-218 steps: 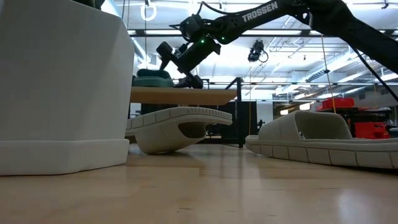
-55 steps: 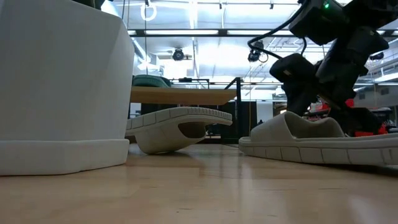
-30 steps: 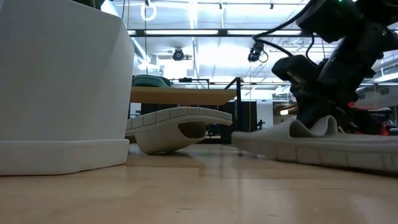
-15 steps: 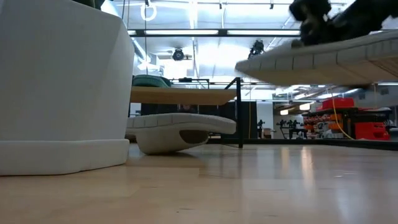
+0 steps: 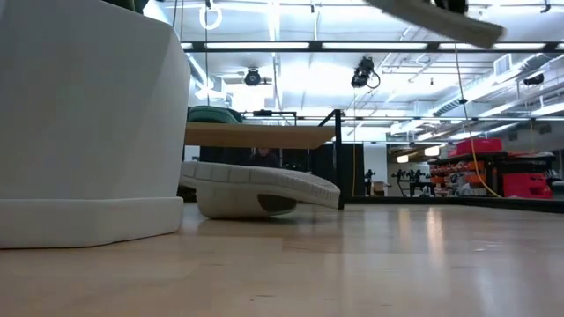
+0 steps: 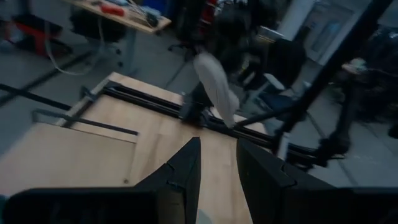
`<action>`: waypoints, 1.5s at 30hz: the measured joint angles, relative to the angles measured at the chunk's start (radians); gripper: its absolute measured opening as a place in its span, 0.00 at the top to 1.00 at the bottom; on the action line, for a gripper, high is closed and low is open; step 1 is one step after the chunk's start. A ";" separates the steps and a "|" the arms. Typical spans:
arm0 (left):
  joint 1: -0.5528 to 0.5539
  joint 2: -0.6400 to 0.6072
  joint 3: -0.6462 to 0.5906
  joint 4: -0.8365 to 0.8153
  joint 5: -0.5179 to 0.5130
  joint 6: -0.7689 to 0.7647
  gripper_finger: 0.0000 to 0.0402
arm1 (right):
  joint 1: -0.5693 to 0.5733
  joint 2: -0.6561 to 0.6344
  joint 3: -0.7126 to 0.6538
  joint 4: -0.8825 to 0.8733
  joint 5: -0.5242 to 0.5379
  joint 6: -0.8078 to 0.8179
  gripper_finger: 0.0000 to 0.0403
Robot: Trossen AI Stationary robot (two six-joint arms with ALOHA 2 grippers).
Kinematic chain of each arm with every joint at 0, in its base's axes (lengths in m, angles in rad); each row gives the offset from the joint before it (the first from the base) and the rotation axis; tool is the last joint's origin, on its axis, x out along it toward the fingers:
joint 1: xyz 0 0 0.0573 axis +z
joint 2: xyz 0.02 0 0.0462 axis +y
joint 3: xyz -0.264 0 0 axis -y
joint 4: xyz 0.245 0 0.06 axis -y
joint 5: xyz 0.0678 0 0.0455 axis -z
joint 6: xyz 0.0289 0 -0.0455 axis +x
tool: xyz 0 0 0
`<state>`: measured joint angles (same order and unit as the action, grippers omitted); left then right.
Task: Pick and place slides into the shelf
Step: Put the right gray slipper on the shelf
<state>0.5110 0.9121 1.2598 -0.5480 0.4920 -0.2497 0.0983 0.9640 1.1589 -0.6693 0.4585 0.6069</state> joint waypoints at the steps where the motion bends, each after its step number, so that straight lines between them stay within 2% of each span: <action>1: 0.000 0.004 0.000 0.000 0.014 -0.007 0.73 | -0.024 0.013 0.048 -0.014 -0.028 -0.048 0.88; 7: 0.000 0.043 0.000 0.001 0.097 -0.073 0.73 | -0.134 0.133 0.281 -0.166 -0.216 -0.280 0.88; 13: 0.000 0.076 0.000 0.007 0.139 -0.125 0.73 | -0.165 0.276 0.403 -0.301 -0.332 -0.475 0.88; 18: 0.000 0.109 0.000 0.039 0.175 -0.220 0.73 | -0.173 0.398 0.474 -0.311 -0.335 -0.633 0.88; 21: 0.000 0.130 0.000 0.088 0.181 -0.290 0.73 | -0.190 0.472 0.539 -0.310 -0.299 -0.687 0.88; 29: 0.000 0.179 0.000 0.174 0.181 -0.375 0.72 | -0.263 0.616 0.785 -0.302 -0.274 -0.807 0.88; 32: 0.000 0.190 -0.001 0.192 0.178 -0.375 0.67 | -0.291 0.652 0.864 -0.302 -0.274 -0.824 0.88; 36: 0.000 0.203 -0.001 0.205 0.165 -0.345 0.55 | -0.314 0.683 0.927 -0.303 -0.318 -0.826 0.88; 41: 0.000 0.201 -0.002 0.232 0.060 -0.255 0.37 | -0.314 0.703 0.940 -0.314 -0.327 -0.826 0.88; 45: 0.000 0.202 -0.002 0.245 -0.045 -0.208 0.28 | -0.315 0.716 0.940 -0.315 -0.324 -0.809 0.88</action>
<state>0.5110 1.1137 1.2583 -0.3032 0.4474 -0.4581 -0.2169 1.6797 2.0991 -0.9840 0.1341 -0.2022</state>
